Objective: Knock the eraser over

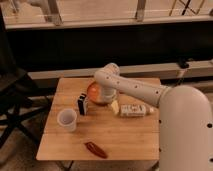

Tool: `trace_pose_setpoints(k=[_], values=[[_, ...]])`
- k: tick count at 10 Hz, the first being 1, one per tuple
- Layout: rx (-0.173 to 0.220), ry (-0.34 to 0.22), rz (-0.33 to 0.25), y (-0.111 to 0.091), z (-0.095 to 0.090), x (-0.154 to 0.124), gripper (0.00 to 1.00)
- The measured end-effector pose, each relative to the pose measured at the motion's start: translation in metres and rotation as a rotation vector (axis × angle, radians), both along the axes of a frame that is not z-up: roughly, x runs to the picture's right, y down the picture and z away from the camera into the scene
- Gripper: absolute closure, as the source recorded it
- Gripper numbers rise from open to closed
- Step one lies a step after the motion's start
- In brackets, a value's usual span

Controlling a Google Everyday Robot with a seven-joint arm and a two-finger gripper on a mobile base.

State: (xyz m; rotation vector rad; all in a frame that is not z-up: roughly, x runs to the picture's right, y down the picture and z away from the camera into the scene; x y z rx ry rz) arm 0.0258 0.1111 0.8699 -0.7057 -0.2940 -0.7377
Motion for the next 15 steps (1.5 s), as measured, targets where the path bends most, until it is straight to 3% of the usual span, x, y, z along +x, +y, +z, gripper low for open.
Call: trace_pose_setpoints(k=[15], values=[[-0.028, -0.025, -0.028, -0.0063, 0.0067, -0.0007, 0.2]])
